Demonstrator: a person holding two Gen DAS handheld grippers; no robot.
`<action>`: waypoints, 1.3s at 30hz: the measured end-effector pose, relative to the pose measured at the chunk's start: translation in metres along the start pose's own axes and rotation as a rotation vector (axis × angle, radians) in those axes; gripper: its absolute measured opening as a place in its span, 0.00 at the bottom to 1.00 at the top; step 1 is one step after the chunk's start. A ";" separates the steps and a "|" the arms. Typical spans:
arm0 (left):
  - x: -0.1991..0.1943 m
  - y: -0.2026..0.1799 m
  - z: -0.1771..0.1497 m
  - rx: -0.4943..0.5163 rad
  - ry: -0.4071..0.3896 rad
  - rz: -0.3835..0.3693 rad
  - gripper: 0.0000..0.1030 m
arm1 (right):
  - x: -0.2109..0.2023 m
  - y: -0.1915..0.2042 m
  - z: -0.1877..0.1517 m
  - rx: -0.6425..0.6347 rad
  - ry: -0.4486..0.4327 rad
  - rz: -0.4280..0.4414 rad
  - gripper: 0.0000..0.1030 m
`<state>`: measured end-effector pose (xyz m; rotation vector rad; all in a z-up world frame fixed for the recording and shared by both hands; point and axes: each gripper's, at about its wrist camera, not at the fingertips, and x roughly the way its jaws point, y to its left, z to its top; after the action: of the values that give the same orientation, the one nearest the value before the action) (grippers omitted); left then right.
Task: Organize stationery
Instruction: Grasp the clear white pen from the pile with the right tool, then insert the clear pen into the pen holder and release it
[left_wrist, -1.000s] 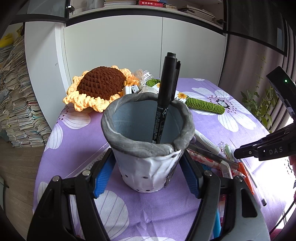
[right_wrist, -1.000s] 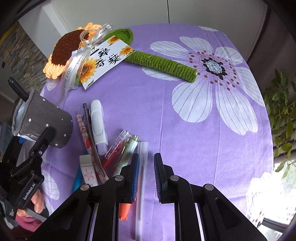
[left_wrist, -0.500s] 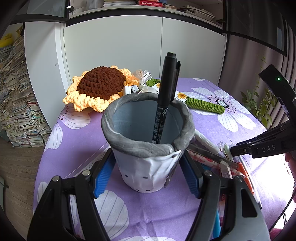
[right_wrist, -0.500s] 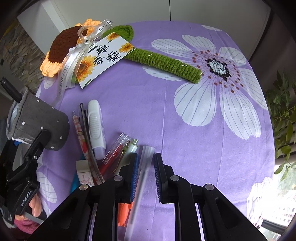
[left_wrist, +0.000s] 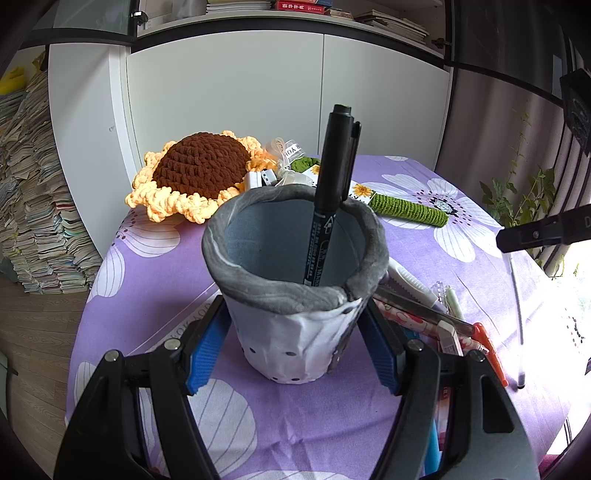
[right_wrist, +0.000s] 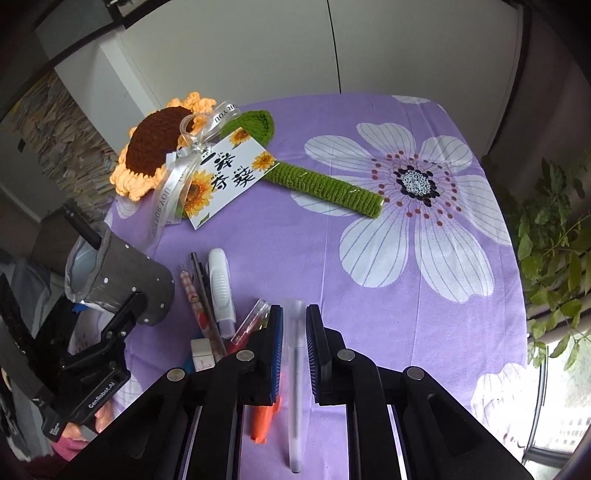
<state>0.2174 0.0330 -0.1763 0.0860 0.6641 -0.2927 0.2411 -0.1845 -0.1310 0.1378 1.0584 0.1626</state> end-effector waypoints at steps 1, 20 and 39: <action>0.000 -0.001 0.000 0.000 0.000 0.000 0.67 | -0.009 0.001 0.000 -0.004 -0.022 0.009 0.13; 0.001 -0.001 0.000 -0.001 0.002 -0.001 0.67 | -0.156 0.111 0.025 -0.308 -0.525 0.248 0.13; 0.001 -0.004 -0.002 -0.010 0.018 -0.014 0.67 | -0.055 0.129 0.025 -0.328 -0.335 0.202 0.13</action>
<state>0.2153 0.0295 -0.1787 0.0740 0.6838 -0.3023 0.2281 -0.0701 -0.0468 -0.0260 0.6715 0.4759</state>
